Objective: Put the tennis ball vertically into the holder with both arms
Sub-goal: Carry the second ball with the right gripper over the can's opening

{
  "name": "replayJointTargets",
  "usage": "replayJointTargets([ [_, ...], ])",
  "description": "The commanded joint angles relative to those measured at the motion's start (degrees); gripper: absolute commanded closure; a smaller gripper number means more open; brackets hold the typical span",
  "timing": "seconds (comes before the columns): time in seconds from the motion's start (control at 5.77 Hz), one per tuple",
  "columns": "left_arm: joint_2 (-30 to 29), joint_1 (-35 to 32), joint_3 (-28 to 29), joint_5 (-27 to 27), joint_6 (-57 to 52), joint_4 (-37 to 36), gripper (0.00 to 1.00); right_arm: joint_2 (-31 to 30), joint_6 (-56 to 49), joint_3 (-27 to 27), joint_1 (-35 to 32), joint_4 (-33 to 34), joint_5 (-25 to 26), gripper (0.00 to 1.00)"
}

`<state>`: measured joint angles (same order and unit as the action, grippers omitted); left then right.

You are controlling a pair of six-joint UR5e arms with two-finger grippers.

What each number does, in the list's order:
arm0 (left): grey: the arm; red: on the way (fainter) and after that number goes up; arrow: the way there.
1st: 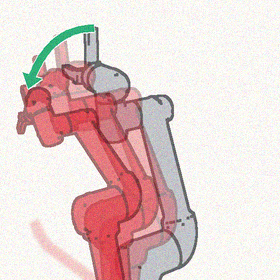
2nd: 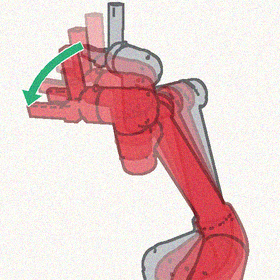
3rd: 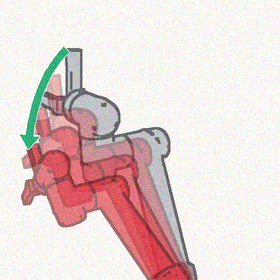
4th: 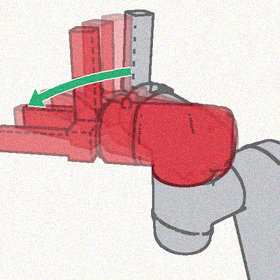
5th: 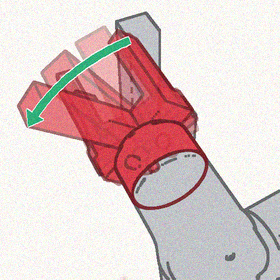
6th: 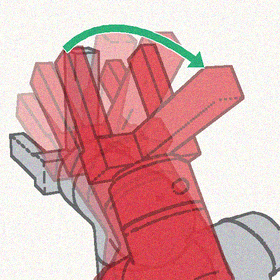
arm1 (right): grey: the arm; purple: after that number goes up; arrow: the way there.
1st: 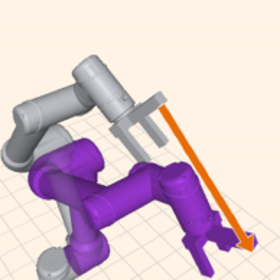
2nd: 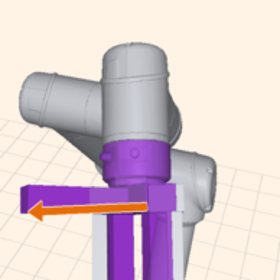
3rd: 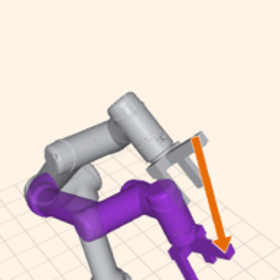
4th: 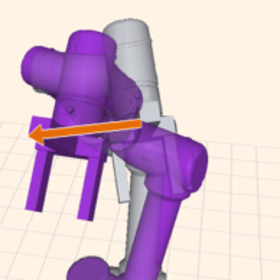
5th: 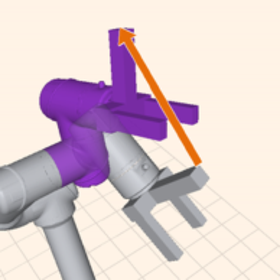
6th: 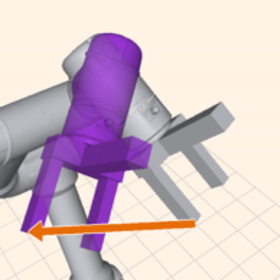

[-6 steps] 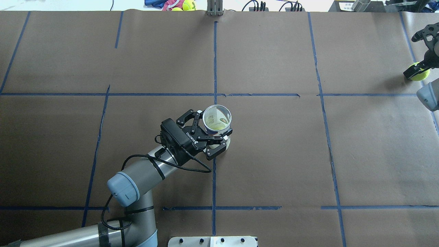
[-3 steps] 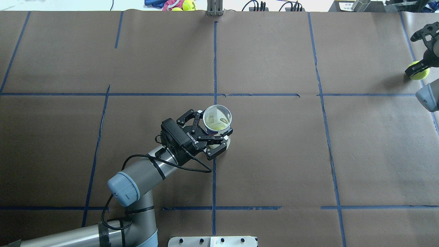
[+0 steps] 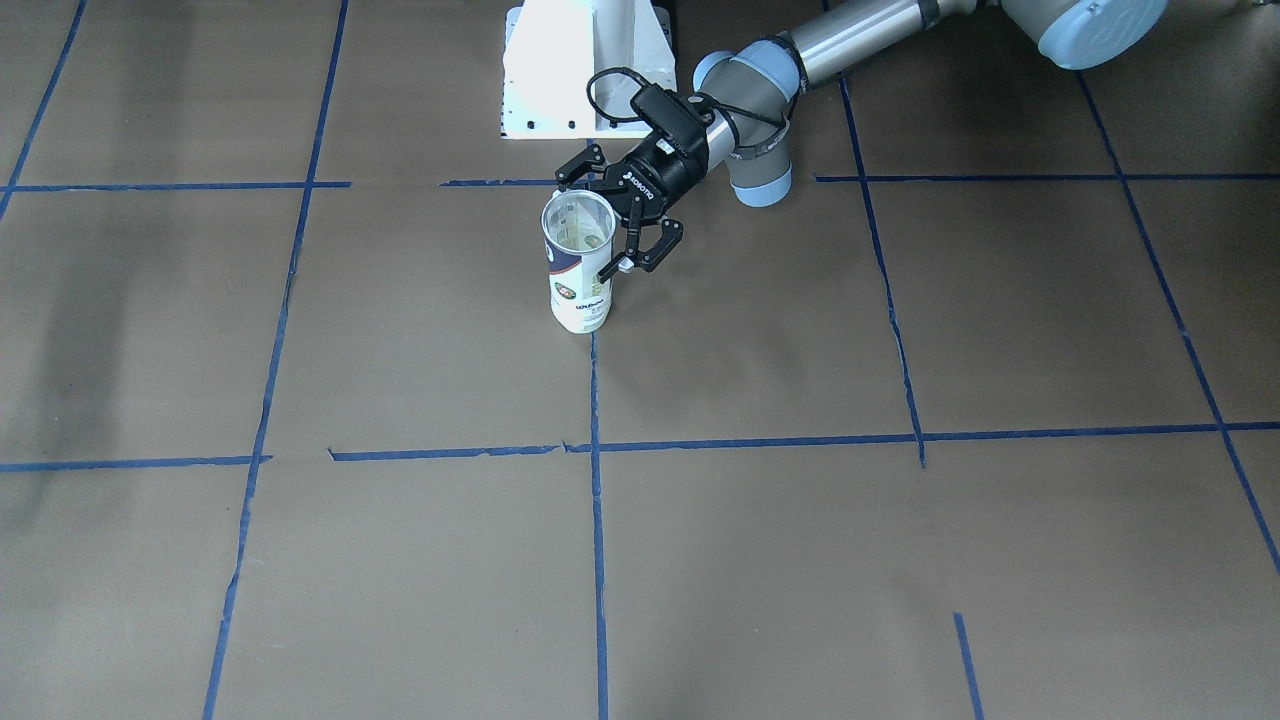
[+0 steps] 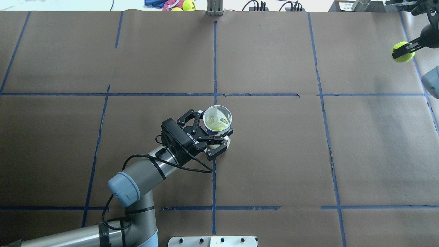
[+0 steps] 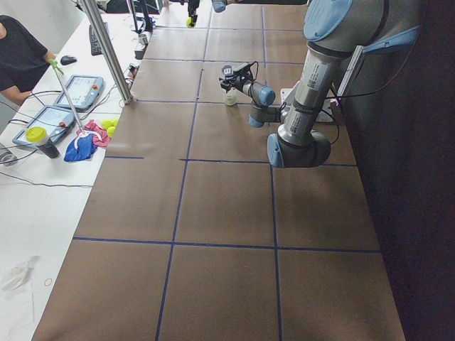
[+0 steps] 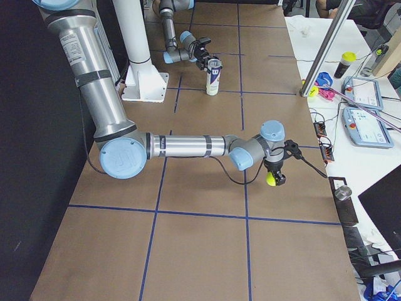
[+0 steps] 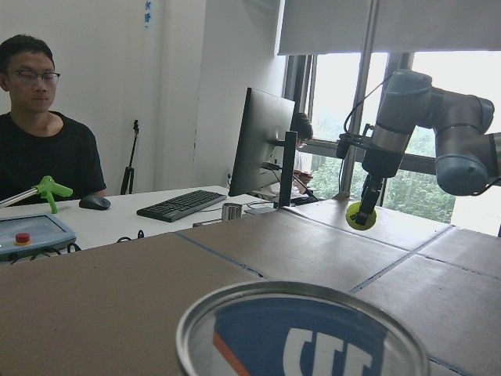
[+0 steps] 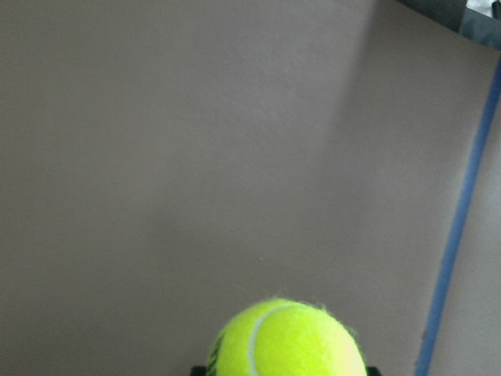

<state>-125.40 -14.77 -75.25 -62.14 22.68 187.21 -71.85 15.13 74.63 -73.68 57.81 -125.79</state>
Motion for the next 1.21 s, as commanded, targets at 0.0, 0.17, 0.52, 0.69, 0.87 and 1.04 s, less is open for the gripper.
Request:
replayJointTargets([
  [0.0,0.16,0.01,0.02,0.00,0.00,0.00,0.05,-2.68,22.52,14.59,-0.33,0.11,-8.82,1.00],
  [0.17,0.24,0.01,0.02,0.00,0.00,0.00,0.04,-2.60,34.15,21.54,3.15,0.20,-10.42,1.00],
  [0.52,0.16,0.01,0.02,0.00,0.08,-0.09,0.04,3.68,62.42,29.93,12.90,0.20,-8.43,0.98],
  [0.69,-0.02,0.09,0.02,0.00,0.00,-0.26,0.04,7.47,73.61,32.13,18.25,0.20,-3.81,0.96],
  [0.87,-0.19,0.10,0.02,0.00,0.00,-0.53,0.04,9.25,77.38,36.85,25.09,4.89,4.42,0.95],
  [1.04,-0.11,0.10,0.02,0.00,0.00,-0.62,0.04,15.36,77.77,40.21,31.60,16.86,11.64,0.95],
])
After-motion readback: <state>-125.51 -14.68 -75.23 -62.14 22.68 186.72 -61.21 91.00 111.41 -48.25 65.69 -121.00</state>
